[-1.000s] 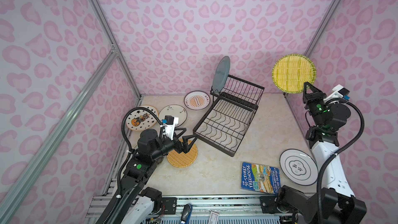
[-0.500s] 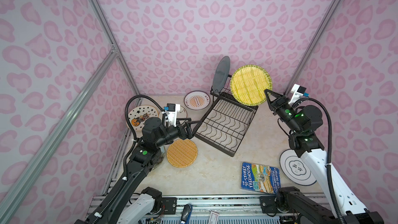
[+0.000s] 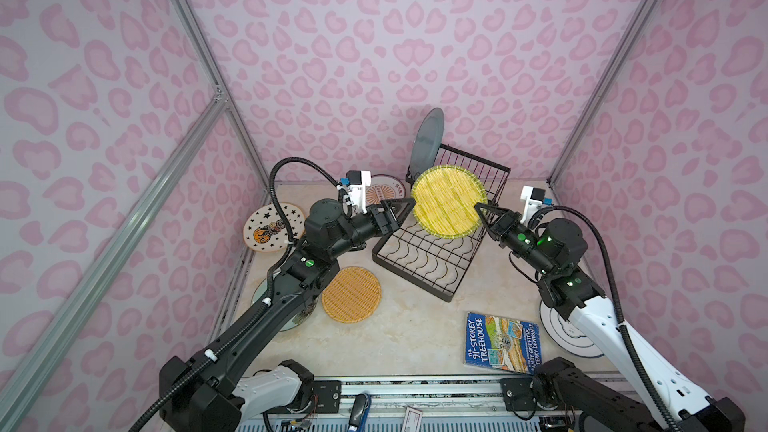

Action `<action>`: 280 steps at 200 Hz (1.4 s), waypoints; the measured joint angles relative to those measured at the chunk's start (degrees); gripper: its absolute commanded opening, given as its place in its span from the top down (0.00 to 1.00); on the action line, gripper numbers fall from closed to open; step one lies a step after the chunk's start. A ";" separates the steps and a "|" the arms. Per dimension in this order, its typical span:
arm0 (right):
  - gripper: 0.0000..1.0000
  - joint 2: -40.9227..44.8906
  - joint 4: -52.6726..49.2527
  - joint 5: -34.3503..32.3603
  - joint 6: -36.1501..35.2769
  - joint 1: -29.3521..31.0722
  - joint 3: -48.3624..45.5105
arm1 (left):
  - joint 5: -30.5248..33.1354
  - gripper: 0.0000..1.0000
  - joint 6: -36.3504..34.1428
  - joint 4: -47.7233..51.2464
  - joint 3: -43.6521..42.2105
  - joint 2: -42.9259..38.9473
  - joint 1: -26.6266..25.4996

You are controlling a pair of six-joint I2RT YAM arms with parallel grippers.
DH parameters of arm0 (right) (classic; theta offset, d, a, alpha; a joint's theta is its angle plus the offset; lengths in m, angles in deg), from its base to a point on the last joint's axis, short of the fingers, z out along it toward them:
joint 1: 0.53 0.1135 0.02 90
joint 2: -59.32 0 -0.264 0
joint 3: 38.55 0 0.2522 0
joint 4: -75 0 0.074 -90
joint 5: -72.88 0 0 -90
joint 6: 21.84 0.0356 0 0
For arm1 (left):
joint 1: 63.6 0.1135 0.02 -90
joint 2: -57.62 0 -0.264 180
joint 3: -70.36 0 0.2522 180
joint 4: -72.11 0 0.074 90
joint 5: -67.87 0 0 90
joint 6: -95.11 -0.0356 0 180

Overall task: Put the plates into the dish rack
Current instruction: 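Carry the woven mat toward the rack while the left gripper reaches toward it, then grasp the woven mat's edge with the left gripper while the right gripper releases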

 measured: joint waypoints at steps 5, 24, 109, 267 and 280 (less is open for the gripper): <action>1.00 0.09 0.04 0.00 0.02 0.04 -0.09 | 0.44 0.29 0.20 0.37 0.68 0.81 -0.17; 1.00 0.20 0.79 0.20 0.39 0.07 -0.24 | 1.49 0.34 1.75 0.59 2.05 3.06 -0.59; 1.00 0.72 2.71 0.39 1.22 0.28 -2.34 | 1.46 0.74 5.70 1.07 4.39 8.39 -1.11; 0.16 2.05 -7.69 1.07 -13.66 -4.61 8.24 | 14.38 0.96 0.07 12.28 8.17 -3.61 -1.36; 0.11 2.10 -9.94 -0.02 -15.69 -4.81 8.68 | 17.68 0.96 -2.95 14.88 10.19 -3.72 -1.88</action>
